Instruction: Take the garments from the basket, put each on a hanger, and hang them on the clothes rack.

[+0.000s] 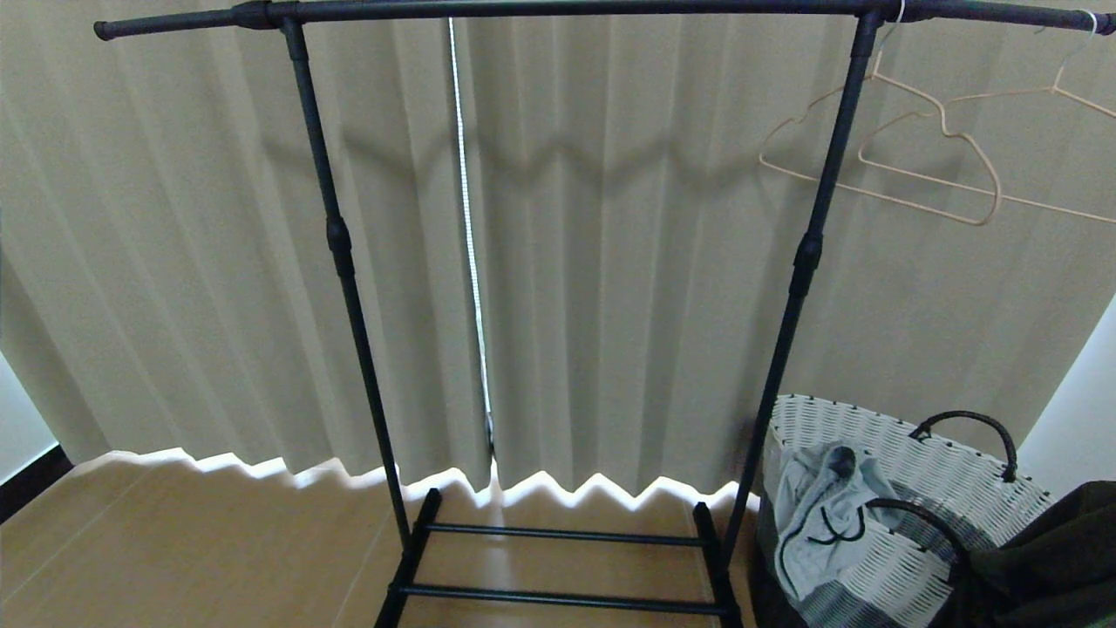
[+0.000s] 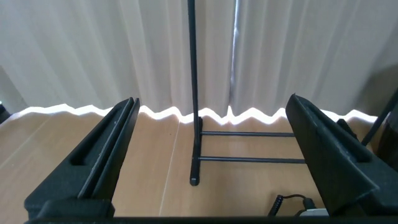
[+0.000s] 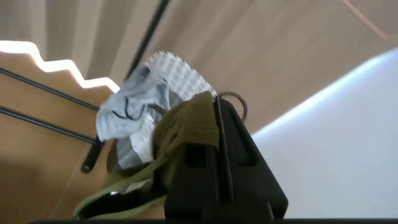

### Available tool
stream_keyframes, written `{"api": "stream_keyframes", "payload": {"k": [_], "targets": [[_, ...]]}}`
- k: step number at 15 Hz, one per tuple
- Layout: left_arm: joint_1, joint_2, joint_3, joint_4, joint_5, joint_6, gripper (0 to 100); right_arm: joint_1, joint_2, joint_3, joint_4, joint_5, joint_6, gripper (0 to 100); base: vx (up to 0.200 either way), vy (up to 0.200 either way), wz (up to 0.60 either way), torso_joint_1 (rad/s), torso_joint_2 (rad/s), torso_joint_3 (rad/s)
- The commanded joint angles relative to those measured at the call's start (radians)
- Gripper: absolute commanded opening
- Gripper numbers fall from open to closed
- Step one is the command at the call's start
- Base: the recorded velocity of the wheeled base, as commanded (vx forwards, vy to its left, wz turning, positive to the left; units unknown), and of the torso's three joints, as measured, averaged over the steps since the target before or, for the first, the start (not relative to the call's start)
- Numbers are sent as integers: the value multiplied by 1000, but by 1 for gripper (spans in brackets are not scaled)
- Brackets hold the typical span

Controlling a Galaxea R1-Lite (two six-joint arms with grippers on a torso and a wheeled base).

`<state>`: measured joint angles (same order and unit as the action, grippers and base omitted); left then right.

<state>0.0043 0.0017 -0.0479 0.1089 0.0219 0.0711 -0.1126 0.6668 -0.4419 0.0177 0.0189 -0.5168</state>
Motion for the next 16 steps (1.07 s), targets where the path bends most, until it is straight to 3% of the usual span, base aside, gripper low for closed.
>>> {"api": "stream_keyframes", "payload": {"k": [1, 2, 8, 11, 12, 14, 16], "targets": [[0, 1, 0, 0, 0, 1, 100, 14, 5, -11, -2, 22, 0, 0, 0, 0, 0, 0, 0, 0], [0, 1, 0, 0, 0, 3, 100, 45, 8, -37, 5, 61, 0, 0, 0, 0, 0, 0, 0, 0], [0, 1, 0, 0, -5, 42, 100, 185, 99, -84, -4, 69, 23, 0, 0, 0, 0, 0, 0, 0], [-1, 4, -72, -9, -188, 90, 100, 358, 206, -216, 8, 65, 181, 0, 0, 0, 0, 0, 0, 0], [-3, 29, -102, -9, -232, 88, 100, 387, 224, -238, 10, 65, 193, 0, 0, 0, 0, 0, 0, 0], [-7, 221, -225, -35, -283, 73, 100, 438, 277, -291, 8, 67, 195, 0, 0, 0, 0, 0, 0, 0], [-72, 429, -342, -126, -307, 69, 100, 493, 321, -337, 2, 69, 196, 0, 0, 0, 0, 0, 0, 0]]}}
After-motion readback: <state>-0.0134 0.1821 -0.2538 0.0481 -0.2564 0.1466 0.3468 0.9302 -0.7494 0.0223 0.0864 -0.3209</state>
